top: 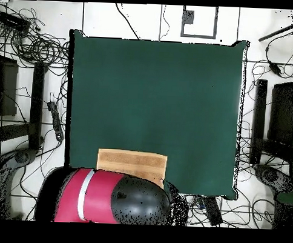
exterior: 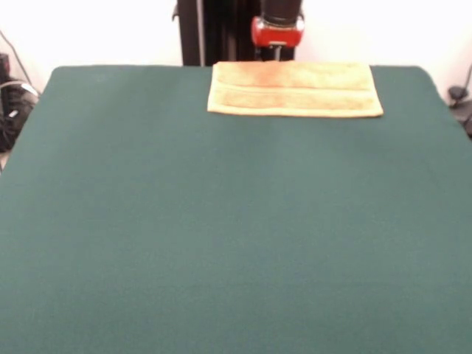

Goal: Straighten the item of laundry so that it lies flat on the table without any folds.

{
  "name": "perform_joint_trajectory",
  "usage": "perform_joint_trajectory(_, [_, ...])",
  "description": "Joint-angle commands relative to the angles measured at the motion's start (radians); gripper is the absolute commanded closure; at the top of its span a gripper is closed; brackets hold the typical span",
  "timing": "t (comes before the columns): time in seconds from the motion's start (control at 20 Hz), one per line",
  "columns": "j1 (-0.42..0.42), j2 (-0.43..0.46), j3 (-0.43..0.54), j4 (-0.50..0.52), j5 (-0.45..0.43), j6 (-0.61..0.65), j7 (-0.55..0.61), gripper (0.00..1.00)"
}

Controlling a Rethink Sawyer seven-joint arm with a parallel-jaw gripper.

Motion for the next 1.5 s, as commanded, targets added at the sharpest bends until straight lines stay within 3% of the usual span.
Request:
perform_joint_trajectory(0.05, [0.006, 0.016, 0.02, -0.054, -0.018, 0.055, 0.103, 0.0])
perform_joint_trajectory(0.85, [-0.014, 0.028, 0.031, -0.061, -0.039, 0.066, 0.112, 0.0])
perform_joint_trajectory(1.1, [-0.005, 0.025, 0.02, -0.048, -0.033, 0.018, 0.127, 0.0])
perform_joint_trajectory(1.5, [0.001, -0.01, 0.015, -0.014, -0.029, 0.026, 0.132, 0.0])
